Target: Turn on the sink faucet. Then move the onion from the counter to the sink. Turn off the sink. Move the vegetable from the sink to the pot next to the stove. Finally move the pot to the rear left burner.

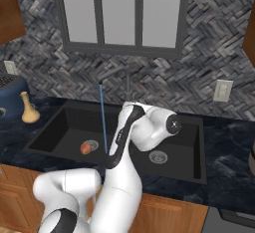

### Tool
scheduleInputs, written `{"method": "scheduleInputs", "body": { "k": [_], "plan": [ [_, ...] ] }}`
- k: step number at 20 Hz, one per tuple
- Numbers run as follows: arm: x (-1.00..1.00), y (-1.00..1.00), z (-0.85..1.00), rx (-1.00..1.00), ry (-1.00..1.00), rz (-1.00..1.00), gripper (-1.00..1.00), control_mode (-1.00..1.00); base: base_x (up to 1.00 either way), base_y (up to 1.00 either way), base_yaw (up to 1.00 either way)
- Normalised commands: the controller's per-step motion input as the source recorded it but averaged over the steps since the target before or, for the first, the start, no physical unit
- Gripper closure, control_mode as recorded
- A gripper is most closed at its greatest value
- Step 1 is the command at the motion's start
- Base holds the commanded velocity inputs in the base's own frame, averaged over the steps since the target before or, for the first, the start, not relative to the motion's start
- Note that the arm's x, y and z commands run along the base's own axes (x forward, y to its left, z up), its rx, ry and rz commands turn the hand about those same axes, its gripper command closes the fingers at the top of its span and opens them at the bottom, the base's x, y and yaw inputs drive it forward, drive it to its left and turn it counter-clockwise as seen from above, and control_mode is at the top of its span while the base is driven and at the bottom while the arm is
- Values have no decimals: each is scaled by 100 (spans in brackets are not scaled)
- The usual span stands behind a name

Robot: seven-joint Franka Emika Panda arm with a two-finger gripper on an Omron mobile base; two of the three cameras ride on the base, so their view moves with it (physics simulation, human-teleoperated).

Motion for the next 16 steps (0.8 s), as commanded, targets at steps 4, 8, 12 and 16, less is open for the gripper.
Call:
{"method": "scheduleInputs", "body": {
  "k": [4,8,12,16],
  "plan": [
    [30,-2,0,-6,-1,27,-100,-100,0,0,0],
    [25,0,-2,-8,-9,26,-100,-100,0,0,0],
    [22,0,-14,-9,-15,25,-100,-100,0,0,0],
    [6,0,-22,-12,-23,20,-100,-100,0,0,0]
  ]
}}
